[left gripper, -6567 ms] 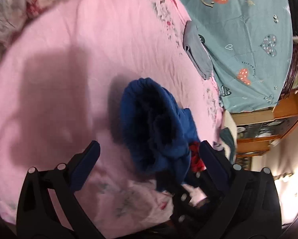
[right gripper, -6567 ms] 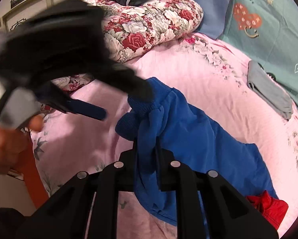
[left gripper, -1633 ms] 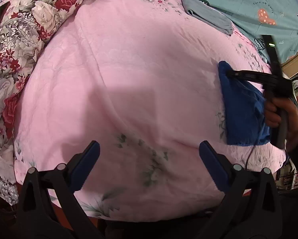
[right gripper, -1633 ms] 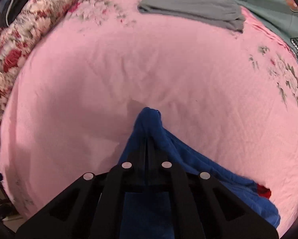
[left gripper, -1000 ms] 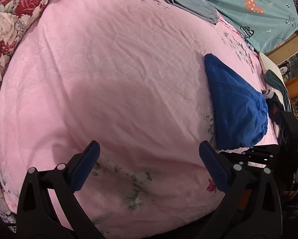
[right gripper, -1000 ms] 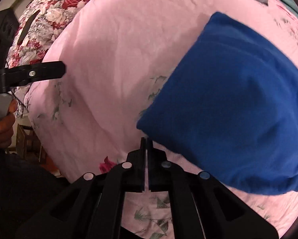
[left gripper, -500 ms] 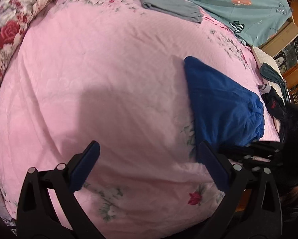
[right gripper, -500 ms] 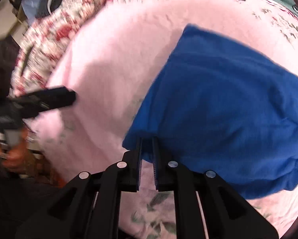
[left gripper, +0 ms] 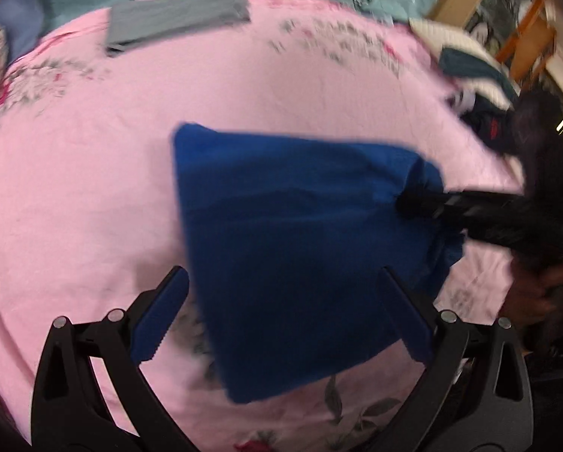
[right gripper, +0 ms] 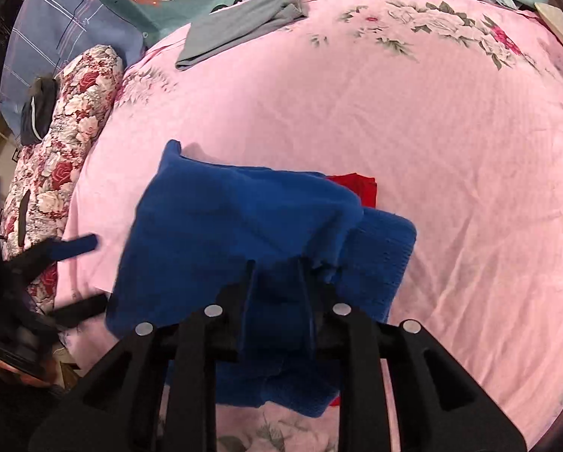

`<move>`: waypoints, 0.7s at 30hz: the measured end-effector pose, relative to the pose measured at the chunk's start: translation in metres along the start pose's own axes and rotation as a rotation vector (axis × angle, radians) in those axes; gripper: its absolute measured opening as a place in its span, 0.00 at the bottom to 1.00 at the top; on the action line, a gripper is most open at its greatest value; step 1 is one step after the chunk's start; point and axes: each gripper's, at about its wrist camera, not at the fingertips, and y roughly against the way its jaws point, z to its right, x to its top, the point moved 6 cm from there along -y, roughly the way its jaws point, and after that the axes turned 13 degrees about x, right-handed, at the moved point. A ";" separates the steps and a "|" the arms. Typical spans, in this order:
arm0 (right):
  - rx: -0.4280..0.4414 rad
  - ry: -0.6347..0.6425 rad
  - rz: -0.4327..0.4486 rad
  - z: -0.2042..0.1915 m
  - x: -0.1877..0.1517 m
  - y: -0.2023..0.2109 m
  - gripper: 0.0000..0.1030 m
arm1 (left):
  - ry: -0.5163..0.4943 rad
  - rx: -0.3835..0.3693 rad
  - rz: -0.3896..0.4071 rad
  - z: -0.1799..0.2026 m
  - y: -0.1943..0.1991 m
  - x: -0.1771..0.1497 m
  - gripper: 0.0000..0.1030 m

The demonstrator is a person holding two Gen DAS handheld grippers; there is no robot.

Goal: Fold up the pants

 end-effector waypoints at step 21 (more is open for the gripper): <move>0.047 0.111 0.027 0.043 0.029 0.049 0.45 | -0.109 0.210 -0.037 0.070 -0.038 0.032 0.98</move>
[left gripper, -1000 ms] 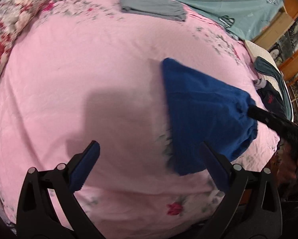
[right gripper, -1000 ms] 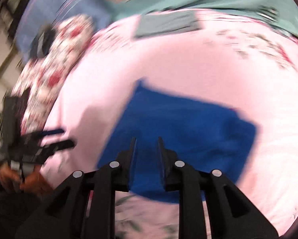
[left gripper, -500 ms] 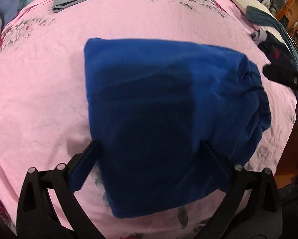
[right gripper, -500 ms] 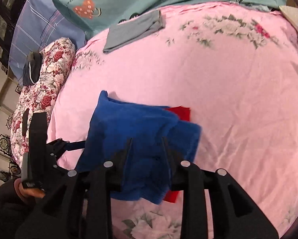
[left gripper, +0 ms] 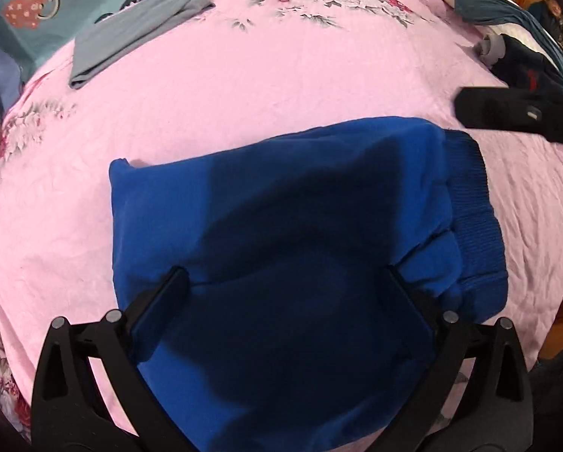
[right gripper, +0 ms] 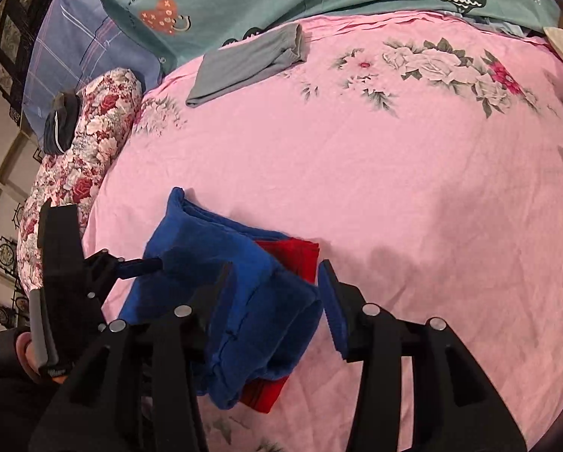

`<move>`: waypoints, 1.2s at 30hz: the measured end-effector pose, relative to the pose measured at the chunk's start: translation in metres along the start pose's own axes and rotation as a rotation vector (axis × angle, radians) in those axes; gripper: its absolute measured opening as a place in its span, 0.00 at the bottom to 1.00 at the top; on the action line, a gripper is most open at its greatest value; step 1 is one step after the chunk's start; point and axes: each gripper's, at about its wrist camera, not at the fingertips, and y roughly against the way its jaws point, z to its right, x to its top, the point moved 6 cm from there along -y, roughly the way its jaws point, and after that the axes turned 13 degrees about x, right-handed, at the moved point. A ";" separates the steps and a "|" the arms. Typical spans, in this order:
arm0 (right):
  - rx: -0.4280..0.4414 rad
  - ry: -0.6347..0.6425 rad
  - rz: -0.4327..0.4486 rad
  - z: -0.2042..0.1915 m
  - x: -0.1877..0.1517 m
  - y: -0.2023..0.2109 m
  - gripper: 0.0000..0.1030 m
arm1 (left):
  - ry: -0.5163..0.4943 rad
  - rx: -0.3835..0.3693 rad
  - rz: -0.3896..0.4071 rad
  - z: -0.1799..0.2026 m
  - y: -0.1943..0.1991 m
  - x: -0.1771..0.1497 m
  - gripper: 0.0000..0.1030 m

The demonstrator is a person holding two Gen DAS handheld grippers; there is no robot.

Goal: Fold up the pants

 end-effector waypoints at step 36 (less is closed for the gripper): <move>0.374 0.110 -0.418 0.032 0.014 -0.071 0.63 | 0.070 0.031 -0.074 -0.005 -0.008 0.003 0.98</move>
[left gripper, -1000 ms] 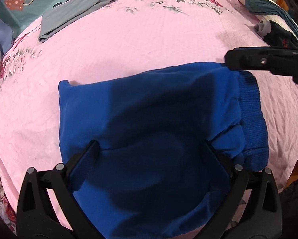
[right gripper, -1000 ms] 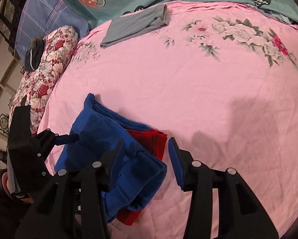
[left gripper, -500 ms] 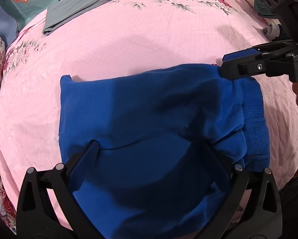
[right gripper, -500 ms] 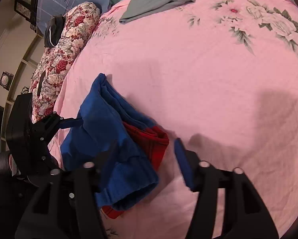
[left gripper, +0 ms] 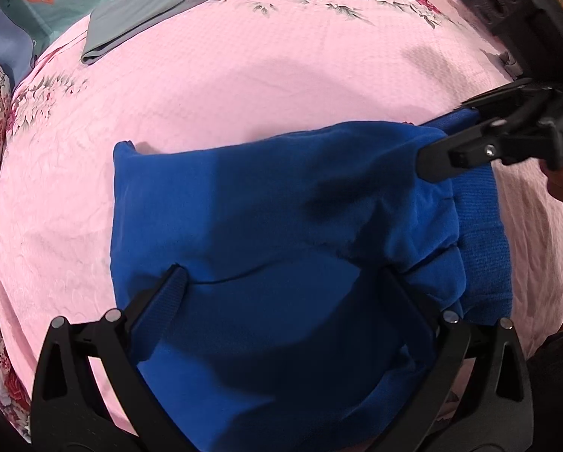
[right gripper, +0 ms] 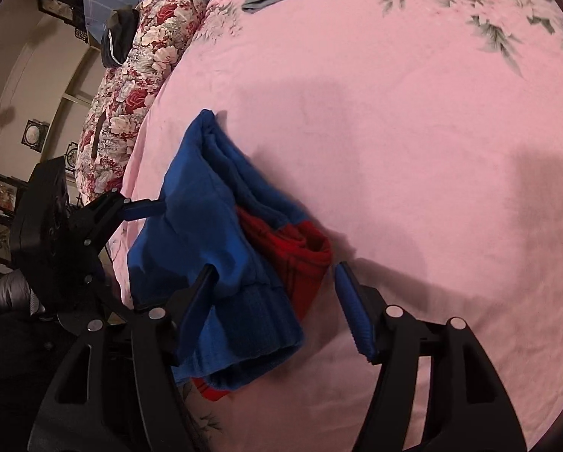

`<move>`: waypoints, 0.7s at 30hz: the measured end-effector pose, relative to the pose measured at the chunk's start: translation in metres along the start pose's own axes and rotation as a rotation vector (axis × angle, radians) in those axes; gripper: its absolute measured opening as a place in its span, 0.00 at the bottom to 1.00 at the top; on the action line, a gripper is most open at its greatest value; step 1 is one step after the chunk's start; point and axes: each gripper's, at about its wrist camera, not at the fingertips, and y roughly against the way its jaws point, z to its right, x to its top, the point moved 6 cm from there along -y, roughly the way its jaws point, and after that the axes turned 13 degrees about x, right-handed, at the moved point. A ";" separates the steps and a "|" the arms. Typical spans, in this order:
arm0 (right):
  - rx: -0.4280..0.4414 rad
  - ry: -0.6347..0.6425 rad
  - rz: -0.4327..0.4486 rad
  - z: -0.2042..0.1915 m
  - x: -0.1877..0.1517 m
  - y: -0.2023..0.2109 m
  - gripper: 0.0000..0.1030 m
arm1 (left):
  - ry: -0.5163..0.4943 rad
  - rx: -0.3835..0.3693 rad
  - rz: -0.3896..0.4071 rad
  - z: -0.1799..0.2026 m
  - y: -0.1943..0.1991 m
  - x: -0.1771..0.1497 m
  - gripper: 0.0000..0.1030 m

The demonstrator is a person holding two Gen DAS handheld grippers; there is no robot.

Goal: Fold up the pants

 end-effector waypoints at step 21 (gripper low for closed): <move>0.045 -0.012 -0.009 -0.005 0.001 -0.013 0.56 | 0.000 0.009 0.003 0.000 0.001 0.000 0.98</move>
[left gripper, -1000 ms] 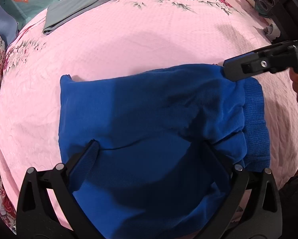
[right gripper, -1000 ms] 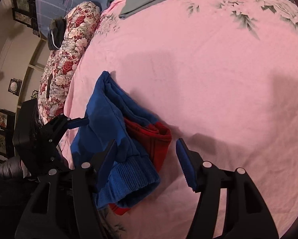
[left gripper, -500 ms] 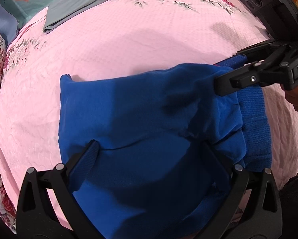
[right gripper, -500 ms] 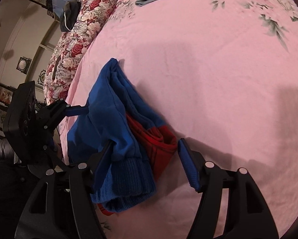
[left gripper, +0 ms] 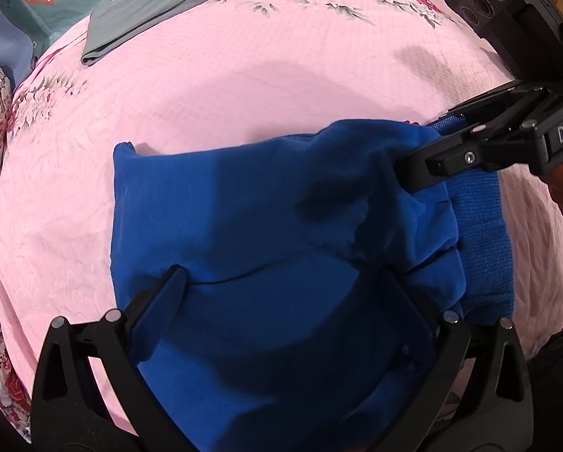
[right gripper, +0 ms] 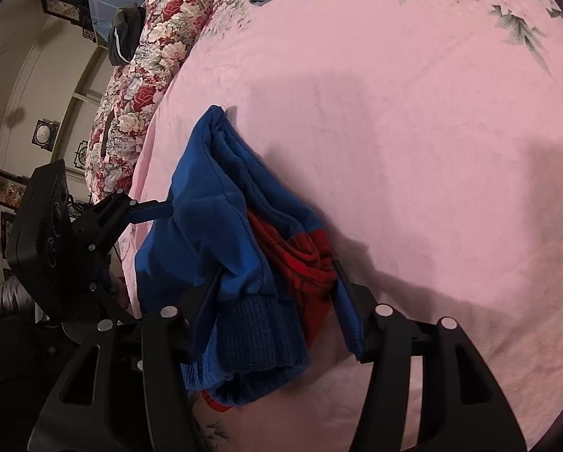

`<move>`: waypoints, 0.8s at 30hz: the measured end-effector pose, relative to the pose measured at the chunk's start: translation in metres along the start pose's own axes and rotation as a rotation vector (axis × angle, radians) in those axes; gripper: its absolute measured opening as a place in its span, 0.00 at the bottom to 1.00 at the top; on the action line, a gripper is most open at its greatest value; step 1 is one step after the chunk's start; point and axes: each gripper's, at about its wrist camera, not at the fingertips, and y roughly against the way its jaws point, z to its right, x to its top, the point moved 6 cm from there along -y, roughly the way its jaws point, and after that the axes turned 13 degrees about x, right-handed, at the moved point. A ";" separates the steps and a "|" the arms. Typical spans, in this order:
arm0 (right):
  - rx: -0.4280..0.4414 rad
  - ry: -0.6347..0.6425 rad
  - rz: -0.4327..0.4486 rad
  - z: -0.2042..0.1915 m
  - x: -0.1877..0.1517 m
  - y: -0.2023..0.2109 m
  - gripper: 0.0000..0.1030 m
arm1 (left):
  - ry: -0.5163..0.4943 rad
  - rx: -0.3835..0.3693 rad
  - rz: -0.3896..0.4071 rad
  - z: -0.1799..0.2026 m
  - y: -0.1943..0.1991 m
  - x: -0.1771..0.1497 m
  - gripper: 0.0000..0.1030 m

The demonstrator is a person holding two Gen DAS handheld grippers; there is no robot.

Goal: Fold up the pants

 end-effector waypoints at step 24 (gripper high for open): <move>-0.223 0.079 0.038 -0.023 -0.009 -0.004 0.35 | 0.407 0.011 -0.066 -0.151 0.051 -0.070 0.98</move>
